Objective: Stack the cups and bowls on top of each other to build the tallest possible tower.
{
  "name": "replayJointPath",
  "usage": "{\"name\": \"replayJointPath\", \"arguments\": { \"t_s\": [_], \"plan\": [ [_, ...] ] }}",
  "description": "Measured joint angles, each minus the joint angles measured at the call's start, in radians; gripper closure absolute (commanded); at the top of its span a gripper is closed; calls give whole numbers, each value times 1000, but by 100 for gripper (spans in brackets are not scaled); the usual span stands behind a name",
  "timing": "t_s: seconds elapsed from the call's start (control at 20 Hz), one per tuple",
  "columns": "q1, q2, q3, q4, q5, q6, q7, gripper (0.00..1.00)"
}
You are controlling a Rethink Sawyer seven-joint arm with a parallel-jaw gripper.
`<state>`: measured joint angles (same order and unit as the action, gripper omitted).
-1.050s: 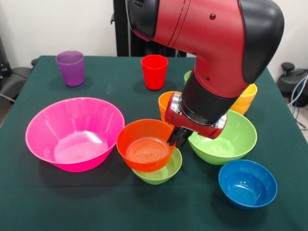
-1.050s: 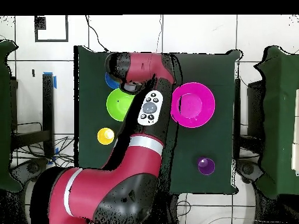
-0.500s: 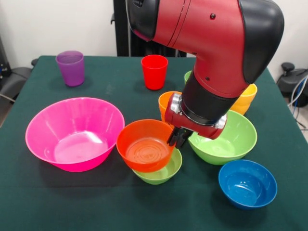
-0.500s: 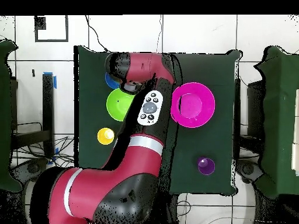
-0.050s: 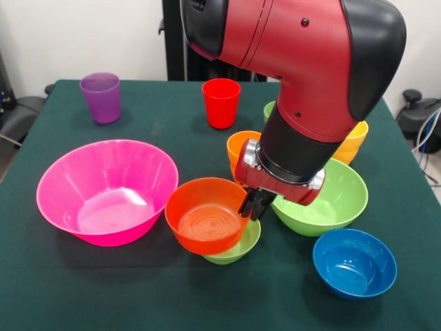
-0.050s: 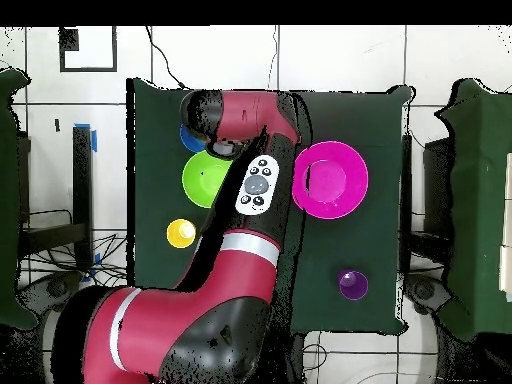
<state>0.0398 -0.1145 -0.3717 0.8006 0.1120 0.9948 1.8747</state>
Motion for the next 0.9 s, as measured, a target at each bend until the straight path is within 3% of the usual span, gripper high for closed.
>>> {"name": "replayJointPath", "arguments": {
  "t_s": [0.9],
  "plan": [
    [0,13,0,0,0,-9,0,100]
  ]
}}
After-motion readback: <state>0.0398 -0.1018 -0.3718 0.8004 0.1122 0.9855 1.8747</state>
